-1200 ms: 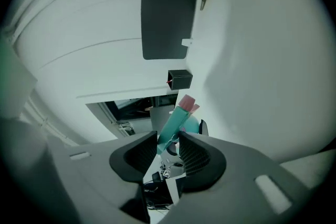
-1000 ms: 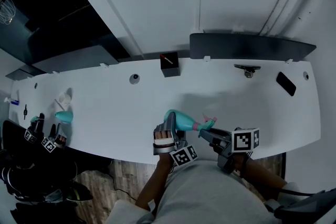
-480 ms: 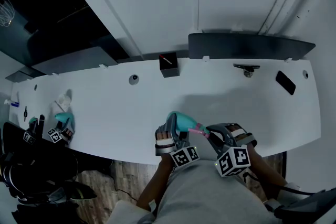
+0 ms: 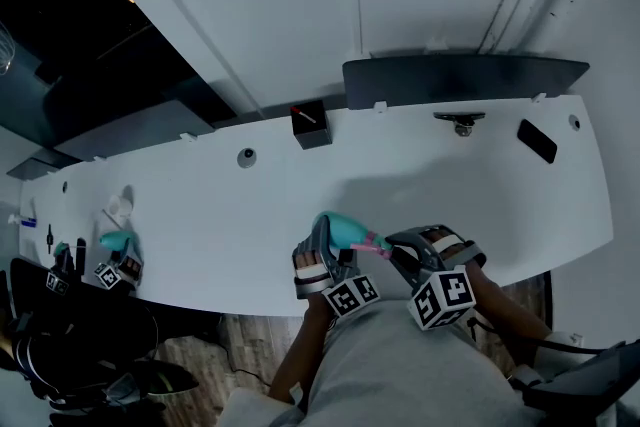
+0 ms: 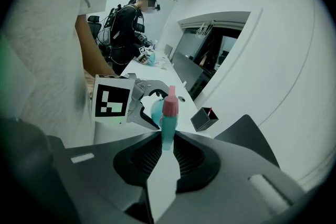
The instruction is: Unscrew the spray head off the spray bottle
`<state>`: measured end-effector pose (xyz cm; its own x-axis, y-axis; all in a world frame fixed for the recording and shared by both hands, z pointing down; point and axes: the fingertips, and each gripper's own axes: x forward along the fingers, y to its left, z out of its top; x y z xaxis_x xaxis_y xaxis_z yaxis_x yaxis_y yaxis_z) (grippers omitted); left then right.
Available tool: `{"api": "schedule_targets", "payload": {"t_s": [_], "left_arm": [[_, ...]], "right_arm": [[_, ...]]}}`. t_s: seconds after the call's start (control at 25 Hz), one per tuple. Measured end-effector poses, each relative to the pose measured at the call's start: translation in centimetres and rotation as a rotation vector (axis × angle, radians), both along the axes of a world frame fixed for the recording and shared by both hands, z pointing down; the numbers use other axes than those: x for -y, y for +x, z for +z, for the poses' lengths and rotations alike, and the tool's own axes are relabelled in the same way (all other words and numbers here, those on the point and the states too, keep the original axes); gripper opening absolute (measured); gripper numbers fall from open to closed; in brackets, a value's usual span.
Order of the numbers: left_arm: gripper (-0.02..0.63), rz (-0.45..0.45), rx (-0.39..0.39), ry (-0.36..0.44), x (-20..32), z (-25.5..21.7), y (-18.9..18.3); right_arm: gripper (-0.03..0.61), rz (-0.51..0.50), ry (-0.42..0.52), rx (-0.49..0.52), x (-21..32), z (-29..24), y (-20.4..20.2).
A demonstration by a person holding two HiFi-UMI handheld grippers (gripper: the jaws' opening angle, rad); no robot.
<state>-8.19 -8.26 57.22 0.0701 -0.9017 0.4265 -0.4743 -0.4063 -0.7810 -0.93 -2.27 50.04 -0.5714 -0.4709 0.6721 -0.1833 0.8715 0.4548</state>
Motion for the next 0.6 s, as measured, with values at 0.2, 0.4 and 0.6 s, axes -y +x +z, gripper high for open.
{"api": "schedule_targets", "payload": {"t_s": [0.2,0.4,0.6], "left_arm": [[0.396,-0.012,-0.032,-0.012,0.0,0.3,-0.2],[0.396,-0.063,-0.065,-0.012,0.7,0.2,-2.1],[0.396,-0.163,-0.184,-0.057,1.1,0.5,-4.5]], "right_arm": [[0.071,-0.015,-0.009,0.027,-0.4,-0.2,0.1],[0.071,-0.014,0.002,0.077,-0.2,-1.2,0.6],[0.071,-0.001,0.013,0.16,-0.1,-2.5,1.5]]}}
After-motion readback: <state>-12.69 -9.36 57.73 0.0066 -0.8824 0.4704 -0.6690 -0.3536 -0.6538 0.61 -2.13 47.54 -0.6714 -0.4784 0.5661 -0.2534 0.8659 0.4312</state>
